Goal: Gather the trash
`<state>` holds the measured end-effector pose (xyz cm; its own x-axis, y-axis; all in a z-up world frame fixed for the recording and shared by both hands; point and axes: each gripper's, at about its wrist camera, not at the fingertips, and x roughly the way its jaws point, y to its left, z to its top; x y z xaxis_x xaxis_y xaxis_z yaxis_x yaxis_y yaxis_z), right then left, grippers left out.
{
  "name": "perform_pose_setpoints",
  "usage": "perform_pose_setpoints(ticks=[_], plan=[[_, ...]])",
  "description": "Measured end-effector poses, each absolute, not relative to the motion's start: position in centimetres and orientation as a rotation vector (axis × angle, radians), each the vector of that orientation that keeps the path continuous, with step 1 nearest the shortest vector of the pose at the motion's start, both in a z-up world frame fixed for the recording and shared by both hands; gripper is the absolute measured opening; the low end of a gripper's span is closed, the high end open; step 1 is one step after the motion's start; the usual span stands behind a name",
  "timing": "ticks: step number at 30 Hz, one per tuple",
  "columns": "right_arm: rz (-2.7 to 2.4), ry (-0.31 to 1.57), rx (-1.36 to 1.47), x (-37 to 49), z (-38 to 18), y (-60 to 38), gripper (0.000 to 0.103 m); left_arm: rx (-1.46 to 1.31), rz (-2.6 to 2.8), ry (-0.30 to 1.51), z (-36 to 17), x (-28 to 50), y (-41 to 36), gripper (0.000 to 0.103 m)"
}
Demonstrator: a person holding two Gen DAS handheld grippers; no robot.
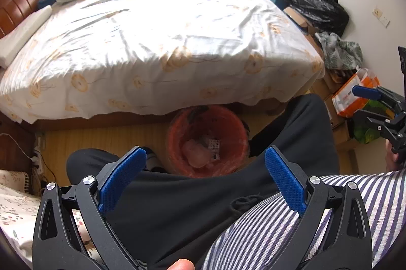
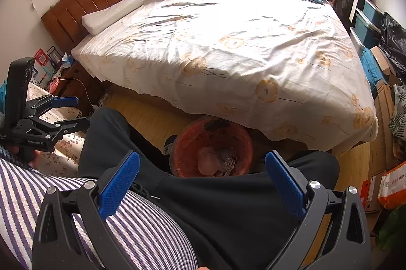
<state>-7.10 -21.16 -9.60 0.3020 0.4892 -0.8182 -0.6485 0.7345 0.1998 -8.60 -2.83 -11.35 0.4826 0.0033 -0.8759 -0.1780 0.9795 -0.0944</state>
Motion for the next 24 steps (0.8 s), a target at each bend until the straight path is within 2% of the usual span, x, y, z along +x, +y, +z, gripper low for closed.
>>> perform_pose_setpoints(ticks=[24], plan=[[0.762, 1.0, -0.18, -7.67, -9.18, -21.09, 0.098, -0.183, 0.093, 1.037, -10.89, -8.77, -2.94, 0.097]])
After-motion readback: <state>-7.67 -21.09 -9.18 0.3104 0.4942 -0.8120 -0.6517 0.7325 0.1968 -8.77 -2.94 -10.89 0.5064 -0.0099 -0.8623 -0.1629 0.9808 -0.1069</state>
